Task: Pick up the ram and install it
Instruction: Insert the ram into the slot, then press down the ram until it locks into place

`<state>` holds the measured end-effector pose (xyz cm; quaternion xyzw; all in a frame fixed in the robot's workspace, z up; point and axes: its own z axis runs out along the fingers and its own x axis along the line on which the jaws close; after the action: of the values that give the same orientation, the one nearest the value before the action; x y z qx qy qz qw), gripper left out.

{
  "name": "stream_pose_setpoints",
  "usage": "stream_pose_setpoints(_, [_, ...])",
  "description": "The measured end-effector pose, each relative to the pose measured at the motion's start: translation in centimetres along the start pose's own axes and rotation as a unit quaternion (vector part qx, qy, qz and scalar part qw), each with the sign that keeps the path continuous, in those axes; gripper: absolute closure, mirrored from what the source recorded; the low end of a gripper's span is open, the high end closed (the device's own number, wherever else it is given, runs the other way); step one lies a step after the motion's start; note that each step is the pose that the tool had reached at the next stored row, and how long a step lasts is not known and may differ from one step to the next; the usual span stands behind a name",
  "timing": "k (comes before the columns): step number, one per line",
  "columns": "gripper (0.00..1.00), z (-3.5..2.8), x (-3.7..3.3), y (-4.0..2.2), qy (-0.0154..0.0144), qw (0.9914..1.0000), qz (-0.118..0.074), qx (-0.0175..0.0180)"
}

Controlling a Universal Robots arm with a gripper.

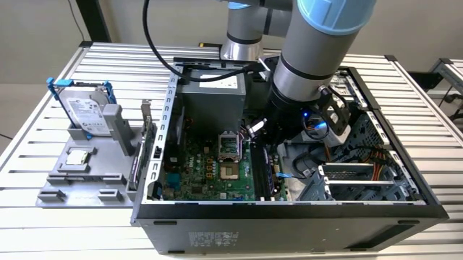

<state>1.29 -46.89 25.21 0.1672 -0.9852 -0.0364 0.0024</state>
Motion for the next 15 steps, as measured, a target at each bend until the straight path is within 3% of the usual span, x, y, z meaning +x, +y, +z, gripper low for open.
stream_pose_setpoints(15, [1.0, -0.03, -0.01, 0.0, 0.0014, 0.99979, -0.02, -0.0003])
